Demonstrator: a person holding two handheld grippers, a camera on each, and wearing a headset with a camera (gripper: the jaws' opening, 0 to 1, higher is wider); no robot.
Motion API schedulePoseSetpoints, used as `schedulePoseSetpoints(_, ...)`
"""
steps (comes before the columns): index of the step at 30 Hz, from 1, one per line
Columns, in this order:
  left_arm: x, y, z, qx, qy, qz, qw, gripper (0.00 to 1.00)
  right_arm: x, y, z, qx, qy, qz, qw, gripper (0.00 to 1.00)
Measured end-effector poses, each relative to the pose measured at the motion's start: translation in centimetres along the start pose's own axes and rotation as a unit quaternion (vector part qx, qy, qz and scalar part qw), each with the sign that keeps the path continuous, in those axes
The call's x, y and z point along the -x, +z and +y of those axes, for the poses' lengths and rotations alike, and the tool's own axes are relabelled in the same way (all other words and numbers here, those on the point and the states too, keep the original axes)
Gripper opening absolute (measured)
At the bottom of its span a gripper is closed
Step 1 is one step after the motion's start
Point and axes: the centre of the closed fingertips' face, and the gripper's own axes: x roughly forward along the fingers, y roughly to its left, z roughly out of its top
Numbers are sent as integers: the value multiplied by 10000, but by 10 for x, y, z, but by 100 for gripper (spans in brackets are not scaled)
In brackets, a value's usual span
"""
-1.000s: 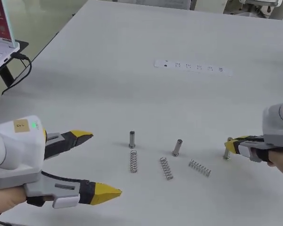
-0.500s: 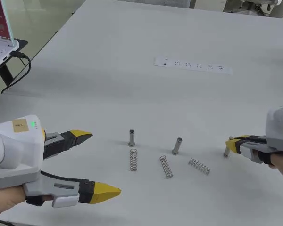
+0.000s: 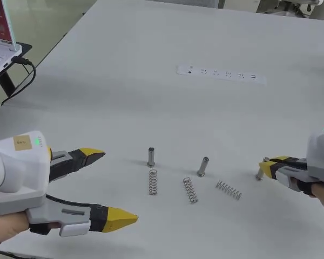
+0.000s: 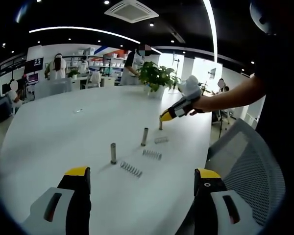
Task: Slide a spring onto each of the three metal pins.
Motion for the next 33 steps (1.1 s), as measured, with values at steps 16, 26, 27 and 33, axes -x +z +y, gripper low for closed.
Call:
schedulePoseSetpoints(16, -2, 0, -2, 3, -24, 1, 10000, 84, 4, -4, 2, 97, 17, -92, 9999, 5)
schedulePoseSetpoints(26, 0, 1, -2, 3, -11, -16, 10000, 84, 5, -2, 4, 110, 96, -107, 9998, 13)
schedulePoseSetpoints(27, 0, 1, -2, 4, -11, -20, 10000, 84, 5, -2, 4, 120, 91, -110, 9998, 14)
schedulePoseSetpoints(33, 1, 2, -2, 11, 10, -52, 10000, 84, 7, -2, 4, 112, 109, -140, 9998, 18)
